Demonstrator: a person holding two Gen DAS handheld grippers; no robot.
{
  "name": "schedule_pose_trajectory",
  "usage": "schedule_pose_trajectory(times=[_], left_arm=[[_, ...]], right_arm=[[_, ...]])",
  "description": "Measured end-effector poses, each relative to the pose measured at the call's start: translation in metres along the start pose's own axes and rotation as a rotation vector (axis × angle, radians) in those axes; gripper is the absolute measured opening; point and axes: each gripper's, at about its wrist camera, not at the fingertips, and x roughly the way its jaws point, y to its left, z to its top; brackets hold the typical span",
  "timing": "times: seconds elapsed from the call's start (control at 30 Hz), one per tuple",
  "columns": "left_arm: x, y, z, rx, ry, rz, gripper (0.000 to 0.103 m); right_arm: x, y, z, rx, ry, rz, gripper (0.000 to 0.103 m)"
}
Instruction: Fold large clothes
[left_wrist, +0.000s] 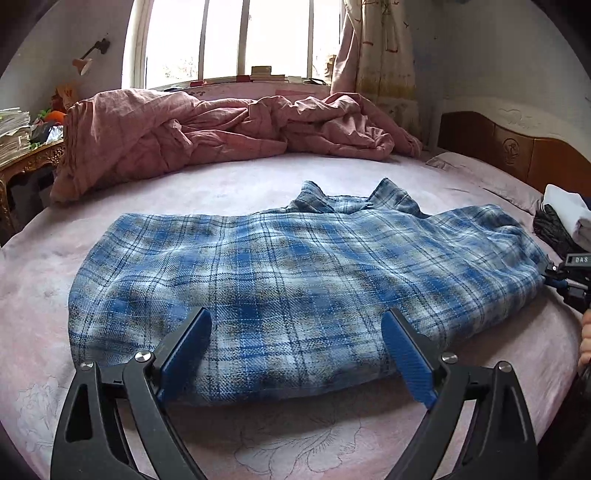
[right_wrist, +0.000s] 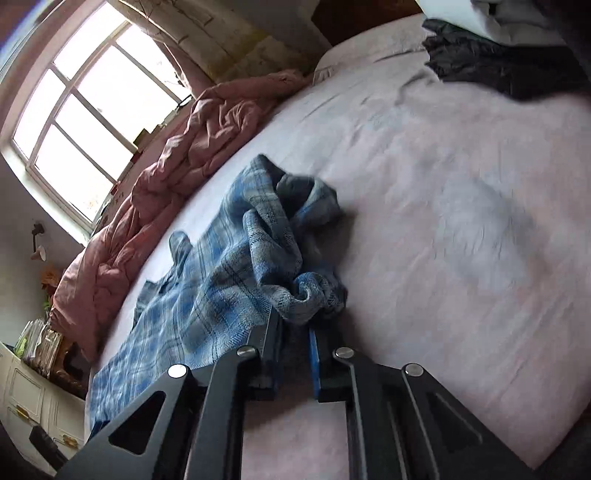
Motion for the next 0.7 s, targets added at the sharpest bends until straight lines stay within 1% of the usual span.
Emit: schedule_pose_trajectory(times=[0.07,0.1,0.17,0.2,0.27,0.3,0.33,0.37,0.4,0.43,0.5,0.53,0.6,0.63,0.67,0.7], left_arm=[[-0.001,-0.002,-0.001,0.009,-0.007,0.008,0.092],[-0.002,-0.002,-0.001,0.014,-0.01,0.009,0.092],[-0.003,-0.003,-0.001,0.025,-0.015,0.01,0.092],[-0.004,-0.003,-0.001,0.026,-0.018,0.012,0.092],[-0.004,-0.003,-0.001,0.025,-0.019,0.013,0.092],[-0.003,-0.003,0.0,0.024,-0.017,0.012,0.092],[-0.002,-0.003,0.0,0.022,-0.012,0.012,0.092],[0.0,-0.003,0.0,0.02,-0.006,0.013,0.092],[0.002,-0.003,0.0,0.017,0.002,0.014,0.092],[0.003,-0.003,0.001,0.015,0.007,0.014,0.092],[0.005,-0.003,0.002,0.011,0.01,0.016,0.092],[0.005,-0.003,0.002,0.01,0.01,0.016,0.092],[0.005,-0.003,0.002,0.006,0.008,0.015,0.092],[0.004,-0.002,0.002,0.003,0.005,0.016,0.092],[0.003,-0.001,0.002,-0.001,0.001,0.016,0.092],[0.002,0.0,0.003,-0.007,-0.005,0.013,0.092]], right_arm=[[0.003,0.002,0.008,0.0,0.011,-0.017,0.012],[0.0,0.007,0.012,-0.031,-0.019,-0.037,0.012],[-0.008,0.024,0.011,-0.107,-0.097,-0.116,0.012],[-0.011,0.026,0.007,-0.106,-0.103,-0.132,0.012],[-0.018,0.023,-0.002,-0.071,-0.102,-0.141,0.018],[-0.021,0.018,-0.009,-0.034,-0.108,-0.152,0.032],[-0.026,0.011,-0.012,-0.007,-0.118,-0.153,0.054],[-0.027,0.005,-0.014,0.024,-0.133,-0.139,0.063],[-0.025,0.001,-0.014,0.039,-0.131,-0.111,0.066],[-0.023,-0.005,-0.012,0.047,-0.118,-0.089,0.066],[-0.017,-0.015,-0.001,0.118,-0.094,0.014,0.066],[-0.017,-0.021,0.003,0.159,-0.096,0.055,0.066],[-0.01,-0.03,0.015,0.232,-0.095,0.084,0.066],[-0.004,-0.03,0.018,0.238,-0.078,0.081,0.063],[0.0,-0.027,0.021,0.229,-0.064,0.062,0.053],[0.005,-0.023,0.023,0.204,-0.063,0.042,0.024]])
